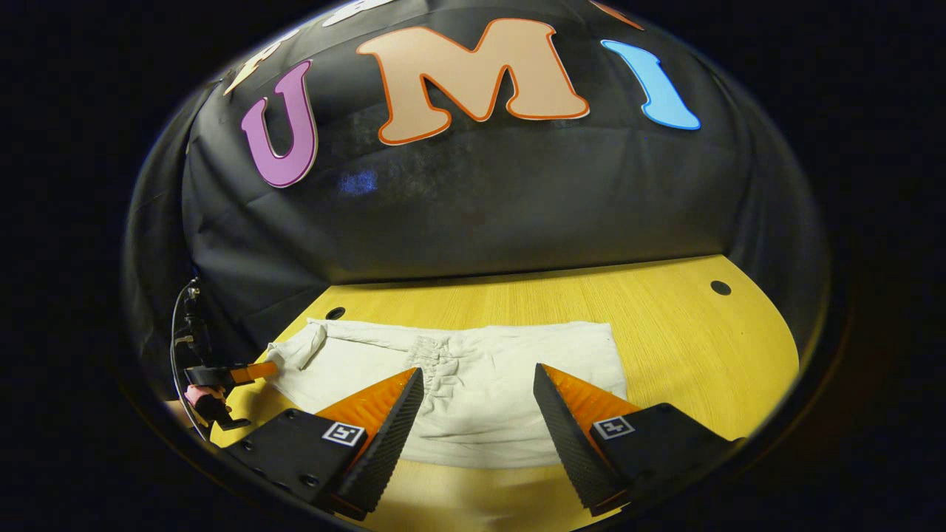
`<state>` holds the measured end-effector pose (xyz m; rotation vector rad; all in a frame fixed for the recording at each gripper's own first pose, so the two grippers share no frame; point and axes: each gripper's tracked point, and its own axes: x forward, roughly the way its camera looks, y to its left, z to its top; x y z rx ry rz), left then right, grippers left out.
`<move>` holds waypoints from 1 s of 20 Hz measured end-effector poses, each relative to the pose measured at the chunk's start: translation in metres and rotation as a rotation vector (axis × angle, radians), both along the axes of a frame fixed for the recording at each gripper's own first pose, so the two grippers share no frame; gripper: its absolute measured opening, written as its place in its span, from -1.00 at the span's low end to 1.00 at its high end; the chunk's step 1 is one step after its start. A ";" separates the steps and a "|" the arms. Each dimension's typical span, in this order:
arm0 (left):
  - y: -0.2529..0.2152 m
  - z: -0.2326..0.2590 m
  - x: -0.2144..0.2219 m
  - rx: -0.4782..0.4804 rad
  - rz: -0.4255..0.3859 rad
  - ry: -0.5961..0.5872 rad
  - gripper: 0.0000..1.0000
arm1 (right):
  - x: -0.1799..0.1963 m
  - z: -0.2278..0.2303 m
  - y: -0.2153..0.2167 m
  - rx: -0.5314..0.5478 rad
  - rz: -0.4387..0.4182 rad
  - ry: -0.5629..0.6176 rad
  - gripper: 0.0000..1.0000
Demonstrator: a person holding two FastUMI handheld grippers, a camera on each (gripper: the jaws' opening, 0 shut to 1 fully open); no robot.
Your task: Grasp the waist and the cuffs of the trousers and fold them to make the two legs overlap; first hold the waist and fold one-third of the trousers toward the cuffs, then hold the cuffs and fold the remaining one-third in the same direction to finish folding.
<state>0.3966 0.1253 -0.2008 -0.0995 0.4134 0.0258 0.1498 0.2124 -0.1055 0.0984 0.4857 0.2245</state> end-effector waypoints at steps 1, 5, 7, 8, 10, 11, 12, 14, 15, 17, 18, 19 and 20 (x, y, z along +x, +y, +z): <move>-0.008 0.006 -0.001 -0.030 0.002 -0.016 -1.00 | 0.000 0.002 -0.005 -0.001 -0.004 -0.003 0.92; -0.051 0.045 -0.001 -0.102 -0.030 -0.103 -1.00 | -0.003 0.010 -0.024 0.009 -0.012 -0.020 0.92; -0.079 0.064 -0.001 -0.117 -0.059 -0.135 -1.00 | -0.008 0.013 -0.037 0.011 -0.015 -0.028 0.92; -0.096 0.074 -0.001 -0.127 -0.077 -0.151 -1.00 | -0.009 0.015 -0.043 0.012 -0.015 -0.030 0.92; -0.133 0.091 -0.002 -0.147 -0.122 -0.180 -1.00 | -0.011 0.020 -0.052 0.023 -0.013 -0.033 0.92; -0.151 0.101 -0.002 -0.150 -0.142 -0.196 -1.00 | -0.013 0.023 -0.057 0.034 -0.011 -0.035 0.92; -0.170 0.111 -0.003 -0.152 -0.164 -0.211 -1.00 | -0.015 0.027 -0.062 0.044 -0.008 -0.041 0.92; -0.208 0.128 -0.006 -0.151 -0.204 -0.237 -1.00 | -0.018 0.031 -0.072 0.043 -0.002 -0.048 0.92; -0.228 0.137 -0.005 -0.155 -0.227 -0.244 -1.00 | -0.020 0.032 -0.078 0.043 0.001 -0.050 0.92; -0.268 0.151 -0.005 -0.159 -0.273 -0.263 -1.00 | -0.021 0.035 -0.088 0.048 0.010 -0.051 0.92; -0.288 0.156 -0.004 -0.151 -0.293 -0.267 -1.00 | -0.024 0.033 -0.097 0.041 0.014 -0.053 0.92; -0.307 0.159 -0.004 -0.135 -0.311 -0.267 -1.00 | -0.025 0.032 -0.105 0.026 0.018 -0.056 0.92; -0.324 0.162 -0.005 -0.117 -0.330 -0.270 -1.00 | -0.027 0.033 -0.114 0.014 0.025 -0.060 0.92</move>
